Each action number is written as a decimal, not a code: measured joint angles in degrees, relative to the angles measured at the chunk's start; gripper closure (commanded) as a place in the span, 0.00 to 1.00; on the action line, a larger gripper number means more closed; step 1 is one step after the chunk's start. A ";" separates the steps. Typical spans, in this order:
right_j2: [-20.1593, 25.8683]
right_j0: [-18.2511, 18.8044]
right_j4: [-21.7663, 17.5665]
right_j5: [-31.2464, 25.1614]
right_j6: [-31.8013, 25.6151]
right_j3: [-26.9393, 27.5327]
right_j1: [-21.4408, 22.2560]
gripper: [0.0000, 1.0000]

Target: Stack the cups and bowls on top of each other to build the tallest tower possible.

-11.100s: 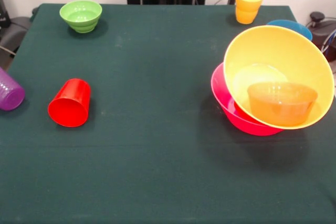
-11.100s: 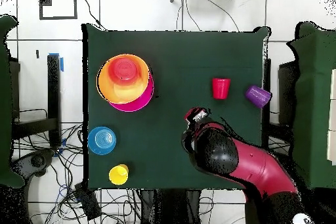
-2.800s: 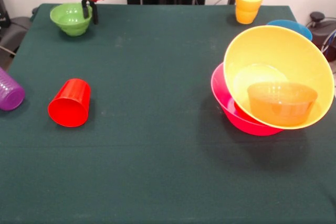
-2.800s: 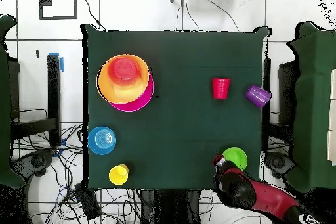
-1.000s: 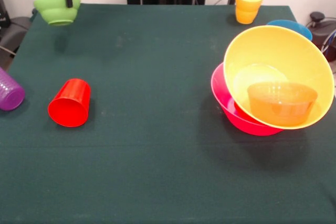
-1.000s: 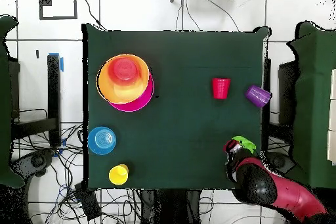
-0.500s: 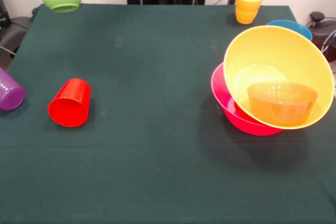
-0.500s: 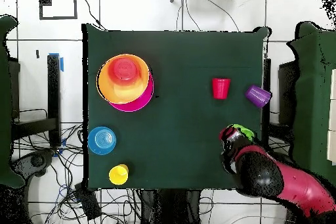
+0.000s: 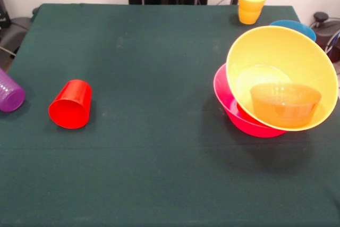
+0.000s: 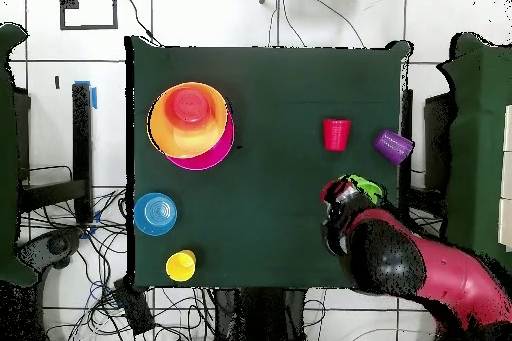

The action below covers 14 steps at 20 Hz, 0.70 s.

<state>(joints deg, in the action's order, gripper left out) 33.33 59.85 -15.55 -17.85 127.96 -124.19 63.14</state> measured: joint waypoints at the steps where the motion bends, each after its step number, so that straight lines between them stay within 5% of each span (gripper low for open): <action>1: 0.01 -2.00 0.61 -0.36 0.00 -0.01 0.92 1.00; 14: -1.61 -13.72 1.80 -0.39 0.00 1.05 0.32 1.00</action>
<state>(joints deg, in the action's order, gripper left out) 31.72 46.13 -13.75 -18.24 127.96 -123.15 63.46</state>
